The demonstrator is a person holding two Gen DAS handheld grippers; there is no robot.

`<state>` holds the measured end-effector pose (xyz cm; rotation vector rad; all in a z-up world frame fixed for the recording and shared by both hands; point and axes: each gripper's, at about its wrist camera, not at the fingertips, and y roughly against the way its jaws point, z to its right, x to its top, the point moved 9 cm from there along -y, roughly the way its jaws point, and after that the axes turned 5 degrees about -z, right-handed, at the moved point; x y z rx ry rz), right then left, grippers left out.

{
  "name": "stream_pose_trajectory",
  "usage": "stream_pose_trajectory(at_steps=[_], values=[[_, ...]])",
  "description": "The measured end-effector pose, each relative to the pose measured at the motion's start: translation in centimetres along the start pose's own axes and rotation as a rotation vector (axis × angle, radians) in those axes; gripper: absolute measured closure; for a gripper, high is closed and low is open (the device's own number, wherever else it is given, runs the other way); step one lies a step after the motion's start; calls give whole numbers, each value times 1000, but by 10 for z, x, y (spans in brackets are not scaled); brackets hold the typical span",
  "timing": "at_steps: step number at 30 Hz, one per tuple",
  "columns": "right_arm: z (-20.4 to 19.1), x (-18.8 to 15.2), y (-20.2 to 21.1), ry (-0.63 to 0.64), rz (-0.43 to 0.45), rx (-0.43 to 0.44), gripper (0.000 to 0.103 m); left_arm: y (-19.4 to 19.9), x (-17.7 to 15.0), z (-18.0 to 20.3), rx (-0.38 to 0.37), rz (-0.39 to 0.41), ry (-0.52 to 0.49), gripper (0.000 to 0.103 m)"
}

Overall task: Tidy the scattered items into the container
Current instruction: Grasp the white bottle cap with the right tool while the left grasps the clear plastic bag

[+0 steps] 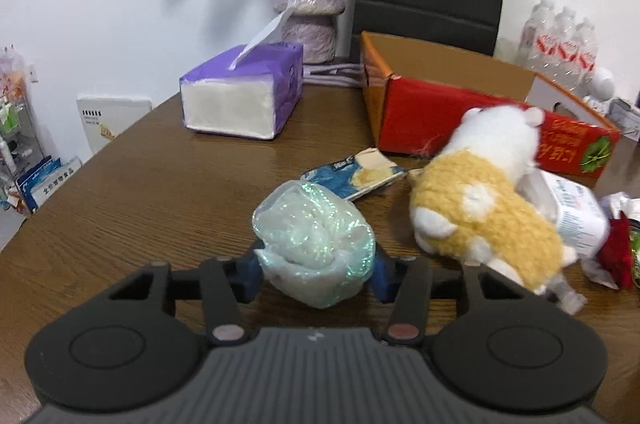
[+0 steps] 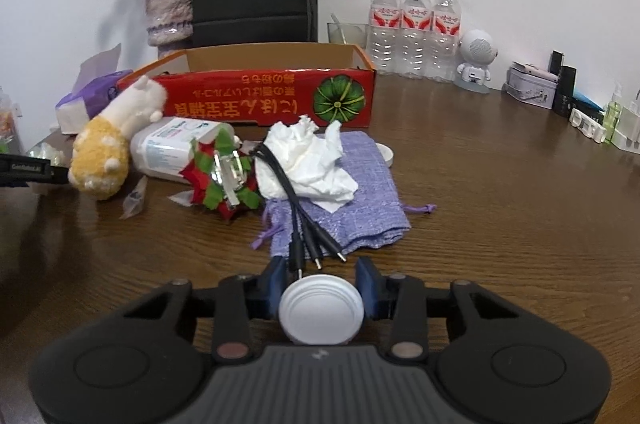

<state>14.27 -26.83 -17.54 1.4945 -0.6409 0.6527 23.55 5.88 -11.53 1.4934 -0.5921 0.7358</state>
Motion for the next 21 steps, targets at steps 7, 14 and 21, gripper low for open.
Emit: stream_pose_trajectory(at_steps=[7, 14, 21], values=[[-3, 2, 18, -7, 43, 18, 66, 31, -3, -1, -24, 48, -12, 54], [-14, 37, 34, 14, 118, 59, 66, 56, 12, 21, -96, 87, -41, 54], [-34, 120, 20, 12, 218, 88, 66, 47, 74, 68, -206, 102, -38, 53]])
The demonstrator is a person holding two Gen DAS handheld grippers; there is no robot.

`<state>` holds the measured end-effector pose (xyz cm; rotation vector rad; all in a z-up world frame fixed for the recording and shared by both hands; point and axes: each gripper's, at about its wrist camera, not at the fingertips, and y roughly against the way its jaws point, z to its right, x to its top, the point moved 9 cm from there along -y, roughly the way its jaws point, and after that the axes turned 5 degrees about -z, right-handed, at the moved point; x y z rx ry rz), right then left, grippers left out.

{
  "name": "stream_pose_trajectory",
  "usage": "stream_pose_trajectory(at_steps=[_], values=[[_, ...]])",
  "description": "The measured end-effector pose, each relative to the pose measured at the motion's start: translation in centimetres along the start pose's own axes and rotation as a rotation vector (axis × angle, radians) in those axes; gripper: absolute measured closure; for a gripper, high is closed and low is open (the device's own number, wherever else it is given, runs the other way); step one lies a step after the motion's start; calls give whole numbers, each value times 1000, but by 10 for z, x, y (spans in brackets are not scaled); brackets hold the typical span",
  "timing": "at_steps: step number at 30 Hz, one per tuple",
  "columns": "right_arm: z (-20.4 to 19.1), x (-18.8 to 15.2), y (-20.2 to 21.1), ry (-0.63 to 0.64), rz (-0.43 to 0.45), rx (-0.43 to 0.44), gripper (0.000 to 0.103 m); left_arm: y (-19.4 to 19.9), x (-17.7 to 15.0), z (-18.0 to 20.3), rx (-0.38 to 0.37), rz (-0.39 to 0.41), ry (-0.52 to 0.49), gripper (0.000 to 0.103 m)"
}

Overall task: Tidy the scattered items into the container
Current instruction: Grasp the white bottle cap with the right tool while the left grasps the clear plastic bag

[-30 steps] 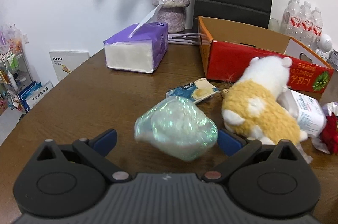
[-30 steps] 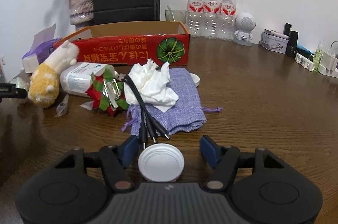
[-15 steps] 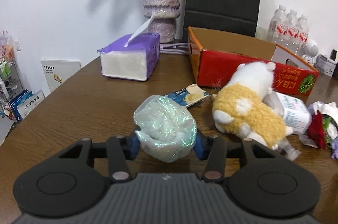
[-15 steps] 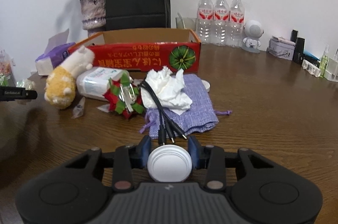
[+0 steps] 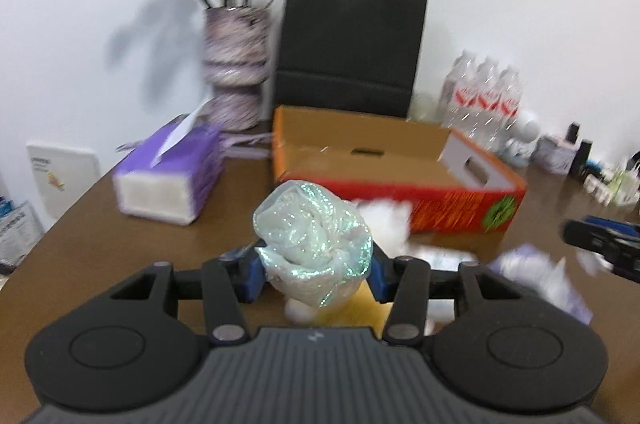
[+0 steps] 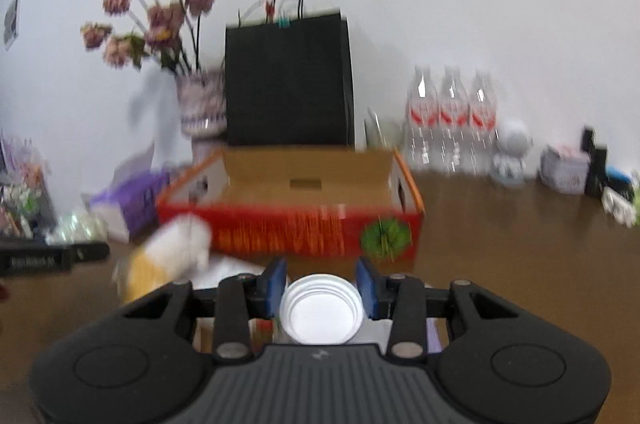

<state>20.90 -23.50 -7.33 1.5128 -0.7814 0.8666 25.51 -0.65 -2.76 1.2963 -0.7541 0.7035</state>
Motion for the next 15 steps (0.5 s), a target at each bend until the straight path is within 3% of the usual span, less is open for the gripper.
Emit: stream_pose_trajectory(at_steps=[7, 11, 15], values=[[0, 65, -77, -60, 48, -18, 66, -84, 63, 28, -23, -36, 57, 52], [8, 77, -130, -89, 2, -32, 66, -137, 80, 33, 3, -114, 75, 52], [16, 67, -180, -115, -85, -47, 66, -180, 80, 34, 59, -187, 21, 52]])
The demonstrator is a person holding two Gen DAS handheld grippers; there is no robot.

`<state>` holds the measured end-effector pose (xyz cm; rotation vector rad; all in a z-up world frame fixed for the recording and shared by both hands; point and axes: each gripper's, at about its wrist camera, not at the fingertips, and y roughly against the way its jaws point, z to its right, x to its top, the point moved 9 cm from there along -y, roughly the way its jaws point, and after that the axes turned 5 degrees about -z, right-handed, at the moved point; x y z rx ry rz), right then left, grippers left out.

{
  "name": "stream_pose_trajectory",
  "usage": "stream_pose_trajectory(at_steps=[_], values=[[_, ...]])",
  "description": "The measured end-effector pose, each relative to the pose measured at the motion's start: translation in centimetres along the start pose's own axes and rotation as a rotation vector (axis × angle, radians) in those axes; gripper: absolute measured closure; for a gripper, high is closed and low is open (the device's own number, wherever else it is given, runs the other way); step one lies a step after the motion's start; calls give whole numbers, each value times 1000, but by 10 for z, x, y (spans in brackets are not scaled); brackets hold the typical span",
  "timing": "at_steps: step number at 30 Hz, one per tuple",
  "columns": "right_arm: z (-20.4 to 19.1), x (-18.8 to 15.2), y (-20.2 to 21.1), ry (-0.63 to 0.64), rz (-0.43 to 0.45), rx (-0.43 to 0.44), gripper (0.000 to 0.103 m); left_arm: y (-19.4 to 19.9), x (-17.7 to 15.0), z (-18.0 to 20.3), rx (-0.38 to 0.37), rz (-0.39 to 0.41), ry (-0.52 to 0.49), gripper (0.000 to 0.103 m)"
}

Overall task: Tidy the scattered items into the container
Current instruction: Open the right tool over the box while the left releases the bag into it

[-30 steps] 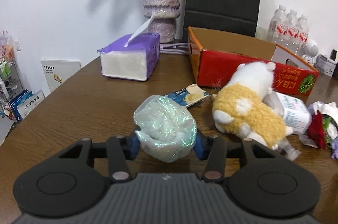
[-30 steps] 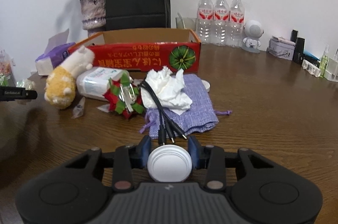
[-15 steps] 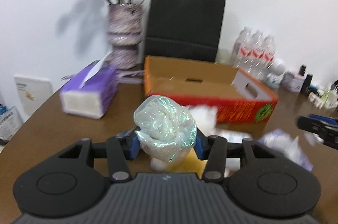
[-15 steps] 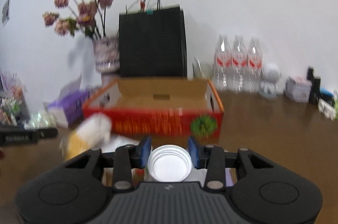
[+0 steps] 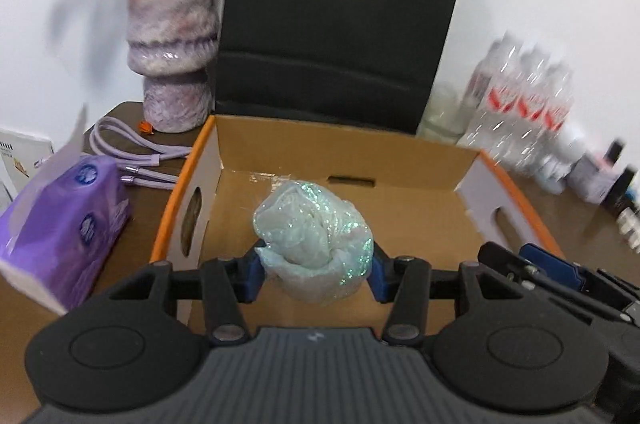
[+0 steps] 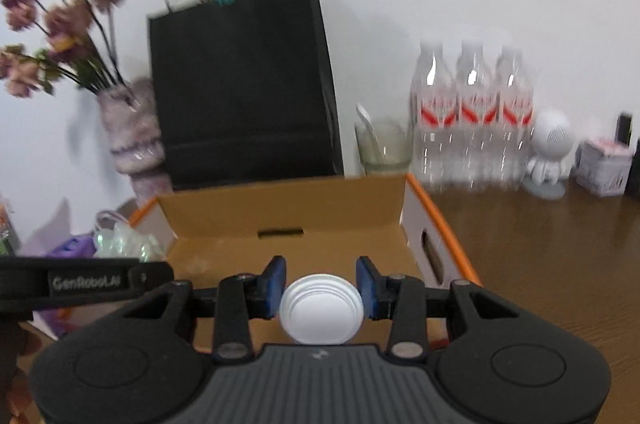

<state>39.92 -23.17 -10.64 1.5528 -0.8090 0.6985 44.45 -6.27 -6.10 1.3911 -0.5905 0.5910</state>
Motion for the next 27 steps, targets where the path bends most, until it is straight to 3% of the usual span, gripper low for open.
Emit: stream_pose_trajectory(at_steps=[6, 8, 9, 14, 21, 25, 27], values=[[10, -6, -41, 70, -108, -72, 63, -45, -19, -16, 60, -149, 10, 51], [16, -13, -49, 66, -155, -84, 42, -52, -28, -22, 54, -193, 45, 49], [18, -17, -52, 61, -179, -85, 37, -53, -34, -23, 46, -208, 50, 48], [12, -32, -46, 88, -238, -77, 36, -42, -54, -21, 80, -198, -32, 43], [8, -52, -22, 68, -251, -54, 36, -14, -73, -18, 52, -199, -31, 39], [-1, -50, 11, 14, -164, -21, 19, 25, -66, -11, -6, -99, -32, 24], [-3, -44, 40, 3, -86, 2, 14, 54, -61, -9, -7, -13, -48, 3]])
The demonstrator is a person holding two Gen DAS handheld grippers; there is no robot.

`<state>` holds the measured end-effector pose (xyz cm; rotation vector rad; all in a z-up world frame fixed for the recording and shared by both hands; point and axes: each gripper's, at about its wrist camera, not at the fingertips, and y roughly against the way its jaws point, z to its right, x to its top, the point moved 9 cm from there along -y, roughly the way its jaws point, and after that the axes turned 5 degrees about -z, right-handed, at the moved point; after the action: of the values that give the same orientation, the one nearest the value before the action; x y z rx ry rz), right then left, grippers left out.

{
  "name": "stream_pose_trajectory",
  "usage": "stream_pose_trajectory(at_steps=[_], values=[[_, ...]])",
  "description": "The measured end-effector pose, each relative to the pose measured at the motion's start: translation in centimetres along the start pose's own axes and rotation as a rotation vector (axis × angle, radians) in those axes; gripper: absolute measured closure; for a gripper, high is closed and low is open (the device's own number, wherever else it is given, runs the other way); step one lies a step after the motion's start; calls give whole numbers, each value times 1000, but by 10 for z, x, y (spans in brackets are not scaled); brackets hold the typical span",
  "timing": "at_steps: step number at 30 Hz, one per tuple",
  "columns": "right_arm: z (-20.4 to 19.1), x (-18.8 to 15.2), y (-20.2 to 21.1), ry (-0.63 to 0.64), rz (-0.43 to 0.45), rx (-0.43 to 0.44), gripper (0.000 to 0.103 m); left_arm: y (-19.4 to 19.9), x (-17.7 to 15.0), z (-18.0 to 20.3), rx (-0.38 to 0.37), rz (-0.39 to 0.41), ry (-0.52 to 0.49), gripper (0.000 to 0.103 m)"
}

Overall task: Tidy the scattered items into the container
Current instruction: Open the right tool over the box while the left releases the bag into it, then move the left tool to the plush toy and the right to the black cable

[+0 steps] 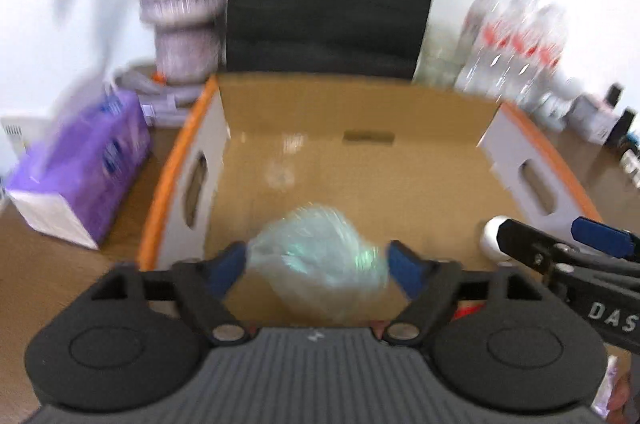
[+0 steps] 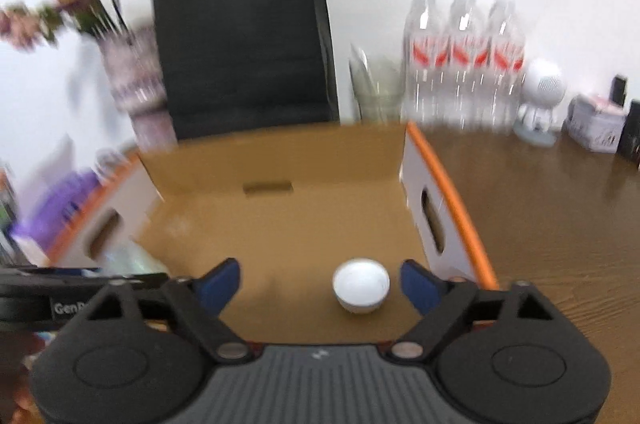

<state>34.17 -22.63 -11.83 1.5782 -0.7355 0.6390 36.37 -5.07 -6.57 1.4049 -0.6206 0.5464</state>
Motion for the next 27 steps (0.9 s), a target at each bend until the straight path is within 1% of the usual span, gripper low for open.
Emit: stream_pose_trajectory(at_steps=[1, 3, 6, 9, 12, 15, 19, 23, 27], values=[[0, 2, 12, -1, 26, 6, 13, 14, 0, 0, 4, 41, -9, 0], [0, 3, 39, 3, 73, 19, 0, 42, -1, -1, 1, 112, -28, 0], [-1, -6, 76, 22, 112, 31, 0, 79, -13, -4, -31, 183, -44, 0], [-2, -21, 104, 54, 117, 34, 0, 108, -33, -9, -46, 224, -50, 0], [-9, -42, 128, 97, 126, 30, 0, 131, -55, -19, -55, 245, -45, 0], [-16, -65, 147, 132, 126, 15, 0, 149, -79, -31, -49, 276, -48, 0], [-25, -96, 162, 189, 109, 0, 0, 165, -104, -45, -36, 302, -39, 0], [-29, -126, 169, 209, 82, 4, 0, 171, -128, -57, -24, 287, -27, 0], [-31, -154, 176, 238, 81, -38, 0, 169, -153, -66, -6, 253, -30, 0]])
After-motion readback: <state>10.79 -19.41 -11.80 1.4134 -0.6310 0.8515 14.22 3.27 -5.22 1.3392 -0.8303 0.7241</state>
